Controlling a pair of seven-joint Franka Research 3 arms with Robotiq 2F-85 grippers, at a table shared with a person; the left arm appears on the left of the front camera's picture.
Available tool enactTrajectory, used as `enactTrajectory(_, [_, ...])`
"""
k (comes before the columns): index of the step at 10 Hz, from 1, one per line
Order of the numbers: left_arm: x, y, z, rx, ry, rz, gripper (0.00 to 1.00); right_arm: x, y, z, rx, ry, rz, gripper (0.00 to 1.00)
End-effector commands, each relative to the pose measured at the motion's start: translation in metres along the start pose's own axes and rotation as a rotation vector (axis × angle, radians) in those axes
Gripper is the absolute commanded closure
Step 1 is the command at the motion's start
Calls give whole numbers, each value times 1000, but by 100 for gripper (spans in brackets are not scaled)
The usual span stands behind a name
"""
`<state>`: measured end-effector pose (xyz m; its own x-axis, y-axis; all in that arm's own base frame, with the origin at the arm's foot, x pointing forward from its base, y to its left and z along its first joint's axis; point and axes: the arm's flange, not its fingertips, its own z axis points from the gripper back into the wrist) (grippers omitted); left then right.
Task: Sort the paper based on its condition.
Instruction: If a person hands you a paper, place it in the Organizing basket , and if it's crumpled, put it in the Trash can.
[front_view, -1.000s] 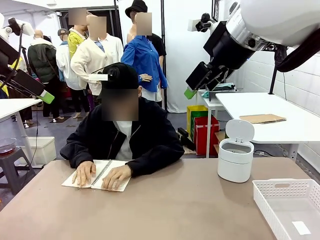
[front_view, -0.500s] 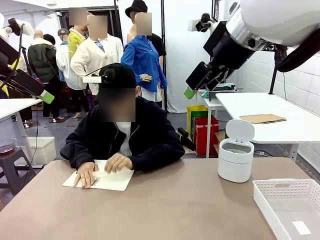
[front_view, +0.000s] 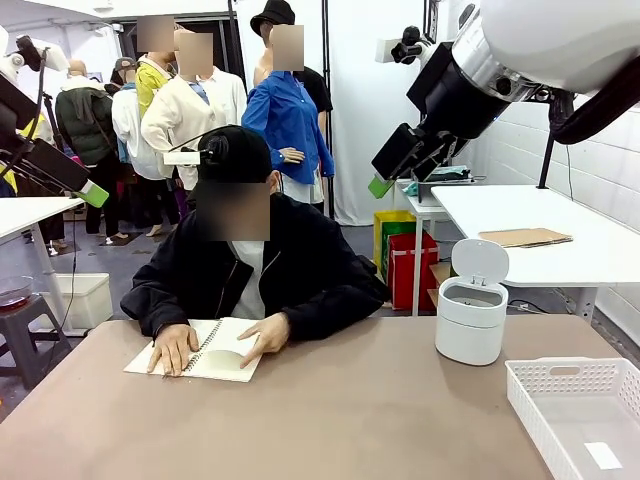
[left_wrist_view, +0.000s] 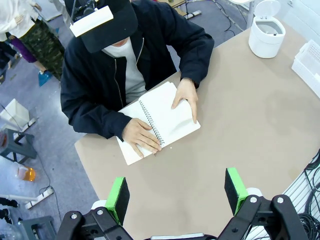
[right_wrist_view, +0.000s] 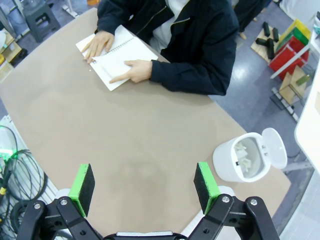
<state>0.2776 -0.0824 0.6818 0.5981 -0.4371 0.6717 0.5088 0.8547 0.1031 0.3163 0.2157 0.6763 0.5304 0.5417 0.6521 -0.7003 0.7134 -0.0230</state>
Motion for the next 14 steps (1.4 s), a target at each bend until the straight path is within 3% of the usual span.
enactTrajectory(1, [-1, 2, 0, 0, 1, 4, 0, 2, 0, -2, 2, 4, 0, 0])
enactTrajectory(14, [-1, 2, 0, 0, 1, 4, 0, 2, 0, -2, 2, 4, 0, 0])
